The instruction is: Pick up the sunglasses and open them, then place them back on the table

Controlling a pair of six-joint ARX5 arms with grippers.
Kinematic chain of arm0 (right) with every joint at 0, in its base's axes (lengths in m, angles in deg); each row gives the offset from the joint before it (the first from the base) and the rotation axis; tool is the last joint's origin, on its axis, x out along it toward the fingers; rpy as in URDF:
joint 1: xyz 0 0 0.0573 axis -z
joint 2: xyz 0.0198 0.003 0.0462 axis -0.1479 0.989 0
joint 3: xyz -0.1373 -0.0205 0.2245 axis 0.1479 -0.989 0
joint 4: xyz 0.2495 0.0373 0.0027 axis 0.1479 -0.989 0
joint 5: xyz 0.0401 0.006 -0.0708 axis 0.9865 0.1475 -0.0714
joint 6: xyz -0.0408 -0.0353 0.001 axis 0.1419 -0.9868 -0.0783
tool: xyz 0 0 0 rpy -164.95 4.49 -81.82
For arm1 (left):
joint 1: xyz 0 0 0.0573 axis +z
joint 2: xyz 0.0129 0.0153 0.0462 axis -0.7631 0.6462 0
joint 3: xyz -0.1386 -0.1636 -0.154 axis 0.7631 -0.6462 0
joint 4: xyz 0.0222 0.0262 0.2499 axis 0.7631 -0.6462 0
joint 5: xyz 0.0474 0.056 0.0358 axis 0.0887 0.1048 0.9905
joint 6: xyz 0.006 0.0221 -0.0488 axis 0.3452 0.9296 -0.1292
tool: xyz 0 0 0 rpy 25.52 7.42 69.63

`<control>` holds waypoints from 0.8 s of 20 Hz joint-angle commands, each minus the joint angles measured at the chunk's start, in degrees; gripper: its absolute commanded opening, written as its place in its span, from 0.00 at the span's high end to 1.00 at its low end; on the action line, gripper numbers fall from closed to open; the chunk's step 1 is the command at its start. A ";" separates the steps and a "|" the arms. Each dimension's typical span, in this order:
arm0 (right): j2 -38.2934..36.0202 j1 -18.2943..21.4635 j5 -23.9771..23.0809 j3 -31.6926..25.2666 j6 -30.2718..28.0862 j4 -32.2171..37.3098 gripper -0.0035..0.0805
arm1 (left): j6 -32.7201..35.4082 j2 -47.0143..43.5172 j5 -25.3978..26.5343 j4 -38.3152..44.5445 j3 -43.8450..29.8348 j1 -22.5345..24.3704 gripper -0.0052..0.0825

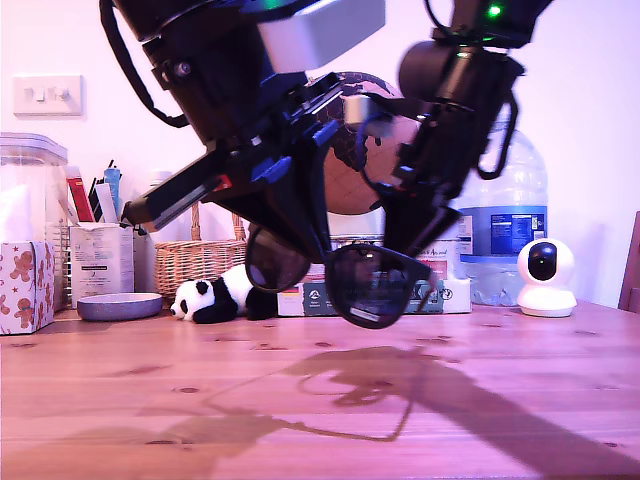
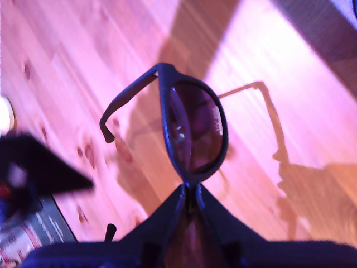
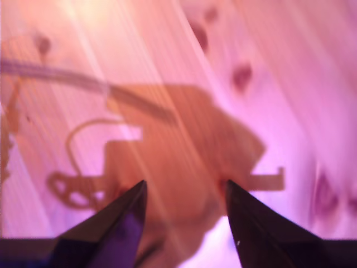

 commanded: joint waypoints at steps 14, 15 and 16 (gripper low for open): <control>-1.53 5.57 -0.90 -0.11 14.82 -3.91 0.97 | -22.91 -0.44 -0.26 3.52 -1.07 0.48 0.96; -1.53 5.92 -0.92 -0.11 15.02 -3.96 0.97 | -23.19 -0.44 0.37 4.17 -1.22 0.48 0.96; -1.53 6.34 -0.96 -0.11 15.85 -3.93 0.97 | -24.22 -0.44 1.33 5.55 -1.55 0.48 0.96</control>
